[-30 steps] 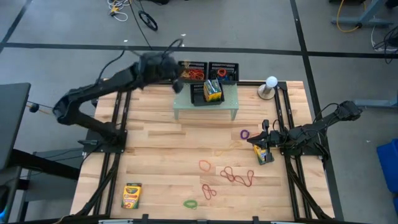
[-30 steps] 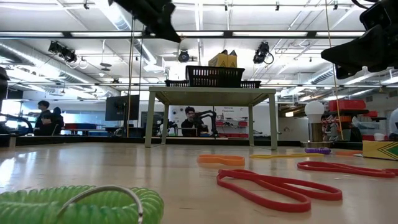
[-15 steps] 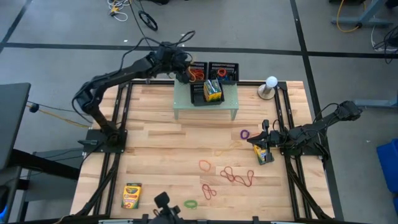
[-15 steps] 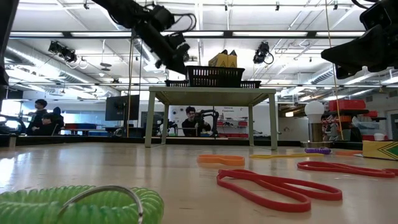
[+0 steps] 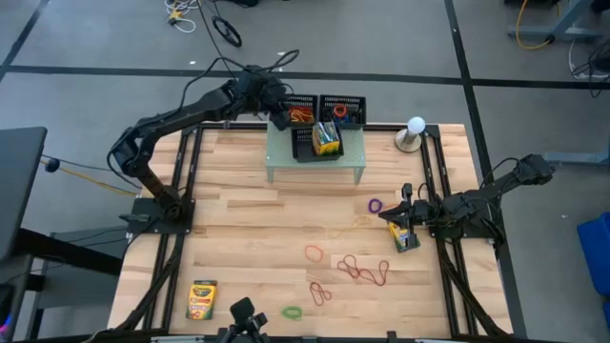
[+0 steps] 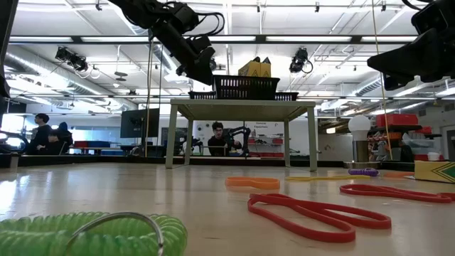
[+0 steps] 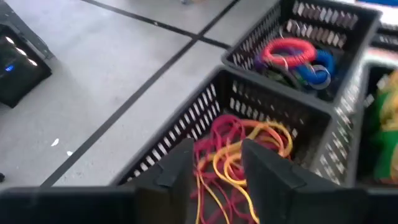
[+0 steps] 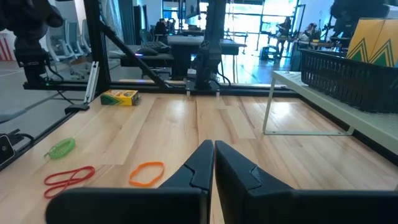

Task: Pick & Place Office Desk Supplies
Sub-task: Put the yellow rubberband into the top left black bin

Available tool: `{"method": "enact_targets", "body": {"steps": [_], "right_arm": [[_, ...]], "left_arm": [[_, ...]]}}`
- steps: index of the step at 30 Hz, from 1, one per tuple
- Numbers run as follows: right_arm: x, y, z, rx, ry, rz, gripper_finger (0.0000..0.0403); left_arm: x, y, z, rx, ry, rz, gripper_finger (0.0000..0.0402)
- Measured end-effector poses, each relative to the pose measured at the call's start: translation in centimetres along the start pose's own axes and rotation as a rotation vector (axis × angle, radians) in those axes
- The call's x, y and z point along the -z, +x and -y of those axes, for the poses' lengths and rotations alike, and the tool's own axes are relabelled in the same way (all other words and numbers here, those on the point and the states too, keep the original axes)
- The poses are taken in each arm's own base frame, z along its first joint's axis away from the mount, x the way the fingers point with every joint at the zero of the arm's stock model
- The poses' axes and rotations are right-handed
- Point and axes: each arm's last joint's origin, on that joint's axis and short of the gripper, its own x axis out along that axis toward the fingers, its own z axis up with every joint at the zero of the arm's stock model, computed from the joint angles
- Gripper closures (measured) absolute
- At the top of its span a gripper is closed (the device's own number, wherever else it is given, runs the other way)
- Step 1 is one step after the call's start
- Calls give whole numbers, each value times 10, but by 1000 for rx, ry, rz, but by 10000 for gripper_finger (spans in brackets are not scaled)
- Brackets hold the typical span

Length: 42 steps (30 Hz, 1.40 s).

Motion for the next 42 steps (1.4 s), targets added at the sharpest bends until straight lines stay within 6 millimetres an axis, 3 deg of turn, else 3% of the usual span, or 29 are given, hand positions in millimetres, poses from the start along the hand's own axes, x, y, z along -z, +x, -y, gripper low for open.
{"method": "enact_targets", "body": {"steps": [4,8,14,19,42], "right_arm": [[0,0,0,0,0,0,378],[0,0,0,0,0,1,378],[0,0,0,1,0,0,378],[0,0,0,4,0,0,378],[0,0,0,3,0,0,378]], "left_arm": [[4,-11,2,19,93,-64,228],[7,-26,13,49,208,-131,237],[4,-23,25,168,195,-83,323],[4,-15,20,189,161,-64,393],[16,10,6,224,83,-93,396]]}}
